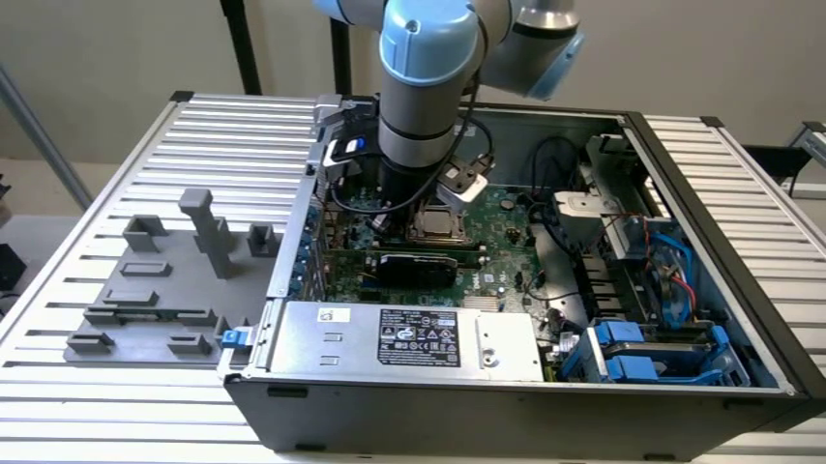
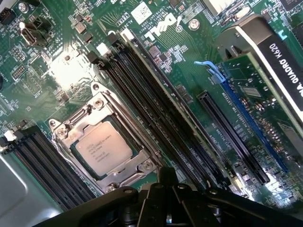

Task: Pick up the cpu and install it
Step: 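Install the second cpu locking lever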

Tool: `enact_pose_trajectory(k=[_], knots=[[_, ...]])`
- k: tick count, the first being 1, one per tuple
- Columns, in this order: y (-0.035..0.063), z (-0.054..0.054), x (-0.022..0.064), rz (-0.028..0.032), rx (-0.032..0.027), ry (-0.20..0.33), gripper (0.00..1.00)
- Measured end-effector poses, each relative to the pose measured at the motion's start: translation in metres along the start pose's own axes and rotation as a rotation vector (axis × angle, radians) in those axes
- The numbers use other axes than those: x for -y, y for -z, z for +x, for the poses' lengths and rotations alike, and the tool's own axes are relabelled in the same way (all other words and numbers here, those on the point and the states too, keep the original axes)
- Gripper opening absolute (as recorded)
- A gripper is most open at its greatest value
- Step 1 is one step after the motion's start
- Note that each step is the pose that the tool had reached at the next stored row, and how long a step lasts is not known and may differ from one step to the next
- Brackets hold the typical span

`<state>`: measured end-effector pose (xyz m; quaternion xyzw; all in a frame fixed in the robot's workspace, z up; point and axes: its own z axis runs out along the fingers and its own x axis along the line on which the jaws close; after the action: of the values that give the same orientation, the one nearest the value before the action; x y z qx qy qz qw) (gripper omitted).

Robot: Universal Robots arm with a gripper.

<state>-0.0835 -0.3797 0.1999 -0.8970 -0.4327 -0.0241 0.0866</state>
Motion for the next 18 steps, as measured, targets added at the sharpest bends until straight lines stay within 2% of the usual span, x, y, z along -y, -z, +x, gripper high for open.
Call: enact_pose_trajectory(k=[4,6,10,18], knots=[[-0.0016,0.001,0.0009,-0.0128,0.0108,0.0,0.11],[-0.0019,0.001,0.001,-0.0163,0.0146,0.0,0.11],[0.0003,0.001,0.0014,-0.0173,0.0154,0.0,0.11],[0.0121,0.003,0.003,-0.0162,0.0168,0.0,0.11]])
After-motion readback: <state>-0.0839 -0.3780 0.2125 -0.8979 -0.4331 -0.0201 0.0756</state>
